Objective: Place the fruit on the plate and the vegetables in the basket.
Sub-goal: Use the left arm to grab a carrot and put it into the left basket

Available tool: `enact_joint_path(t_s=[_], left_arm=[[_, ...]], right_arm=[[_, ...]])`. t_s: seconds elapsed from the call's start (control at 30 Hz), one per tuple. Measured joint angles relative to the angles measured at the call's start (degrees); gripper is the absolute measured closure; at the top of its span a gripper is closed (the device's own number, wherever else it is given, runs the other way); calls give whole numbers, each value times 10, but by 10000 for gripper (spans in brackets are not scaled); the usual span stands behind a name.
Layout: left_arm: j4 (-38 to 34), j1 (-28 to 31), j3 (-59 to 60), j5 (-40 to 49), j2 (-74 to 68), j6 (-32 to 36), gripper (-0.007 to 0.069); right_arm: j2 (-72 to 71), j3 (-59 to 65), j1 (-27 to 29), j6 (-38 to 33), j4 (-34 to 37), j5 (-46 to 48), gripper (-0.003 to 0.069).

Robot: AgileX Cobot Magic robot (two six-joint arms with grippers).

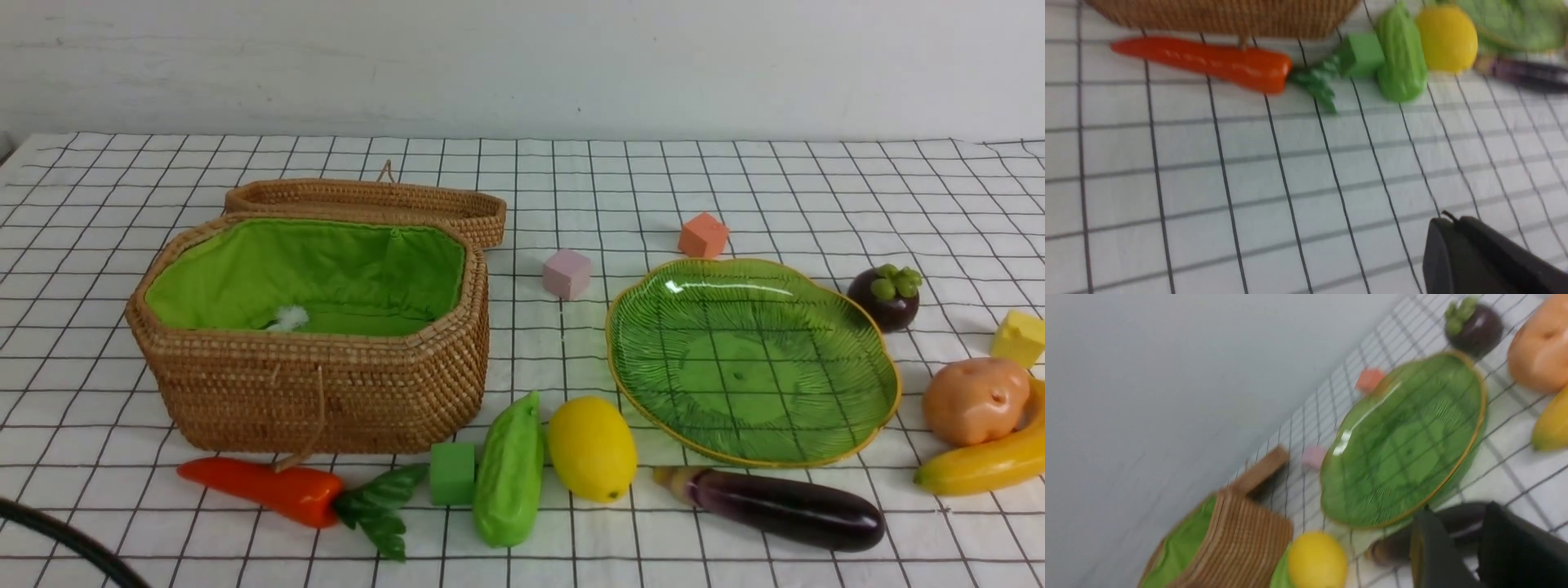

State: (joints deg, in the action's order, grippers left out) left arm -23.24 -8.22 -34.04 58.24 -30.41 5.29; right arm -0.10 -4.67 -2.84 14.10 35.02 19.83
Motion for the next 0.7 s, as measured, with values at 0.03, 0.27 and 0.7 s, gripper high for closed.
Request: enact_joint_path(t_s=[0.03, 0.27, 0.7], left_arm=[[8, -12, -19, 25, -26, 1, 638], [70, -100, -119, 46, -170, 30, 638], [78, -147, -140, 24, -289, 211, 638]], right_arm=[[12, -31, -11, -22, 2, 45, 491], [186, -272, -74, -197, -21, 342, 599], [301, -506, -103, -415, -17, 524, 603]])
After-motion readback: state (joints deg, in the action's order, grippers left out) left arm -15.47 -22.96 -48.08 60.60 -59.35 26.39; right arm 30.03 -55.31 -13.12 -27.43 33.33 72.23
